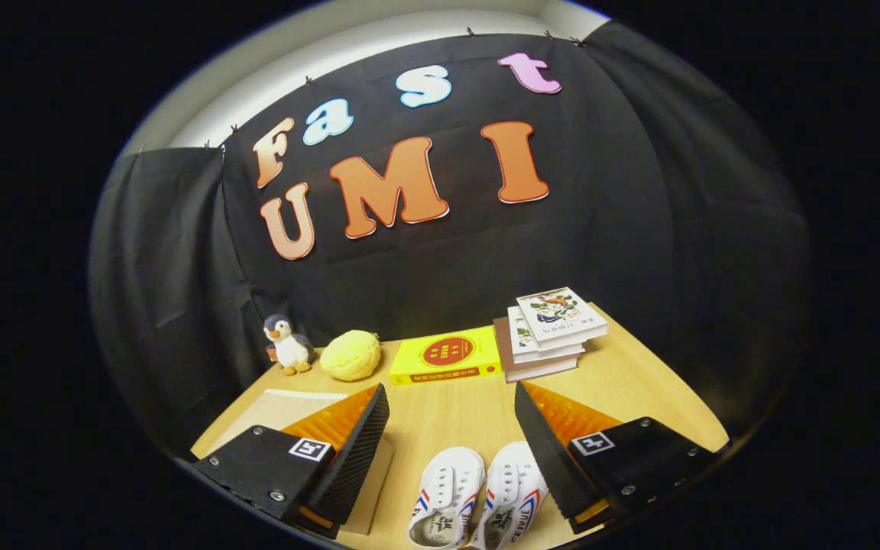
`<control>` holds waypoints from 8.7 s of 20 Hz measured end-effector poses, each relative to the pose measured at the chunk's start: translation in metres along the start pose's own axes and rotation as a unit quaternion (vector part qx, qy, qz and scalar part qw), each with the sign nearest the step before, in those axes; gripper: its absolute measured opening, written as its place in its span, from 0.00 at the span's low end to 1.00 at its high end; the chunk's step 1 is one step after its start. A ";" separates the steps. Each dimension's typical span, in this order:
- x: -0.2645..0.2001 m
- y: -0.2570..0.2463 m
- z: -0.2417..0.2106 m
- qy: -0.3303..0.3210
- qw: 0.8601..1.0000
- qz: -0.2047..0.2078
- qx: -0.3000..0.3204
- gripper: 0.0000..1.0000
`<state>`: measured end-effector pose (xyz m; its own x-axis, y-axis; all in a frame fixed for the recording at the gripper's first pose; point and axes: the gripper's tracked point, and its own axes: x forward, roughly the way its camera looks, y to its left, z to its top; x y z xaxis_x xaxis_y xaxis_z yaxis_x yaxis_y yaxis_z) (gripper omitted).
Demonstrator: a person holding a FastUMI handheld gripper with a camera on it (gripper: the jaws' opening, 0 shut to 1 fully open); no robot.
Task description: Open the storage box then place both shoes into the box .Put the left shoe in first, then the right shoe, with the right side of both shoes facing outward in a uniform manner.
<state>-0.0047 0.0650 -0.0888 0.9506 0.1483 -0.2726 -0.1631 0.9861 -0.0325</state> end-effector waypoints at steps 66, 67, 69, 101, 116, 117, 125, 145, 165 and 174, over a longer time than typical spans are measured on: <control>-0.043 0.423 -0.009 0.149 0.936 0.298 0.113 0.90; -0.043 0.416 -0.010 0.146 0.940 0.290 0.105 0.97; -0.038 0.401 -0.012 0.136 0.949 0.268 0.097 0.98; -0.012 0.022 -0.199 0.453 0.888 -0.035 0.069 0.85; 0.003 0.005 -0.241 0.466 0.884 -0.034 0.010 0.29; 0.004 0.005 -0.242 0.459 0.888 -0.025 0.009 0.30; 0.013 0.006 -0.216 0.320 0.937 0.031 0.136 0.00; -0.023 0.199 -0.036 0.208 0.940 0.156 0.221 0.00; 0.003 0.278 -0.201 0.350 0.928 0.070 0.108 0.03; -0.008 0.263 -0.109 0.273 0.951 0.109 0.097 0.99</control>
<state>-0.0840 0.3147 -0.1997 0.6130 0.3416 -0.7124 -0.2378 0.9397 0.2459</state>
